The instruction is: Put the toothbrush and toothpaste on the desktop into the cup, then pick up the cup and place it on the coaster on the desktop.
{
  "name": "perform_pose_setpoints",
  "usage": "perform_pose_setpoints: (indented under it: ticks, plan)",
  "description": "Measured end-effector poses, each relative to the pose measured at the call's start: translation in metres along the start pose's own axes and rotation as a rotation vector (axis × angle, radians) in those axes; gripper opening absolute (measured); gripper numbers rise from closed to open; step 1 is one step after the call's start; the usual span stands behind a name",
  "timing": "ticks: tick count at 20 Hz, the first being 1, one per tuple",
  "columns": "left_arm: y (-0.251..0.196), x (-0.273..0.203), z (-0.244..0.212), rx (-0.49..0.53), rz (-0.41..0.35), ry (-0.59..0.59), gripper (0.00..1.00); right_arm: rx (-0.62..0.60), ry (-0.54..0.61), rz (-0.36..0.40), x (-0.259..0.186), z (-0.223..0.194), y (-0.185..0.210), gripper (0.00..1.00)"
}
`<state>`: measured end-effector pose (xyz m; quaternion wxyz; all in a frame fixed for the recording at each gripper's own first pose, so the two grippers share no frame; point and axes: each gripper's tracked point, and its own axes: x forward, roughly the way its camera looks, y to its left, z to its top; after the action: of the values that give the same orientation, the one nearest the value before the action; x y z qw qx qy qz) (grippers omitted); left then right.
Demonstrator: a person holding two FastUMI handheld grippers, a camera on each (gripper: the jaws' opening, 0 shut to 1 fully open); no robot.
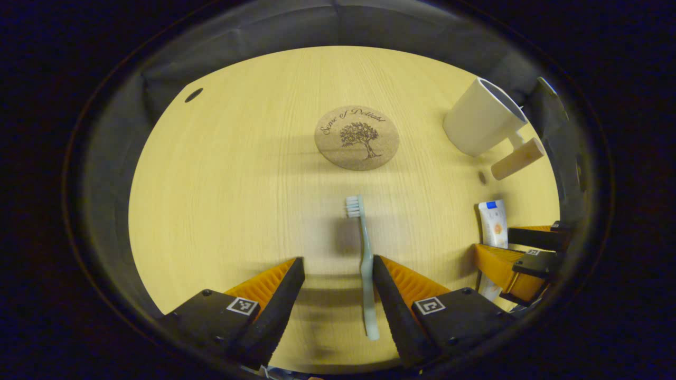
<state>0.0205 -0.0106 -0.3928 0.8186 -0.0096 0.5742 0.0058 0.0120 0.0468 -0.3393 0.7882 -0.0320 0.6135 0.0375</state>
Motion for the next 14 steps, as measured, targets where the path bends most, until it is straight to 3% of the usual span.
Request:
perform_pose_setpoints:
  ticks: [1, 3, 4, 5, 6, 7, 8, 9, 10, 12, 13, 14]
  plan:
    - [-0.001, 0.000, 0.000, 0.007, 0.001, 0.006, 0.95, 0.001, 0.011, -0.001, -0.002, 0.000, 0.002, 0.94]
    - [-0.005, 0.001, 0.001, 0.019, 0.001, 0.015, 0.86, 0.019, 0.026, -0.006, -0.003, 0.001, 0.002, 0.92]
    - [-0.010, 0.001, 0.002, 0.028, -0.002, 0.021, 0.87, 0.029, 0.037, -0.007, 0.000, 0.001, 0.001, 0.85]
    - [-0.014, 0.001, 0.002, 0.041, -0.007, 0.022, 0.70, 0.030, 0.054, -0.005, -0.003, 0.000, 0.002, 0.82]
    - [-0.020, 0.001, 0.003, 0.052, -0.011, 0.025, 0.64, 0.029, 0.060, -0.009, -0.003, 0.000, -0.001, 0.83]
    - [-0.023, 0.002, 0.007, 0.051, -0.006, 0.005, 0.46, 0.053, 0.060, -0.011, -0.005, 0.004, -0.004, 0.71]
    - [-0.023, 0.004, 0.006, 0.031, 0.008, 0.007, 0.31, 0.048, 0.081, -0.009, -0.007, 0.001, -0.004, 0.50]
    - [-0.022, 0.001, 0.009, 0.029, 0.011, 0.001, 0.16, 0.053, 0.083, -0.007, -0.004, 0.000, -0.005, 0.51]
    - [-0.022, 0.002, 0.006, 0.029, 0.015, 0.018, 0.16, 0.047, 0.072, -0.011, -0.002, 0.001, -0.006, 0.36]
    - [-0.025, 0.002, 0.006, 0.029, 0.019, 0.009, 0.08, 0.041, 0.067, -0.010, -0.005, -0.001, -0.007, 0.17]
    - [-0.027, 0.001, 0.006, 0.042, 0.020, 0.016, 0.08, 0.050, 0.034, -0.014, -0.006, 0.003, -0.007, 0.16]
    - [-0.028, 0.001, 0.006, 0.057, 0.023, 0.018, 0.08, 0.047, 0.047, -0.007, -0.005, 0.000, -0.007, 0.07]
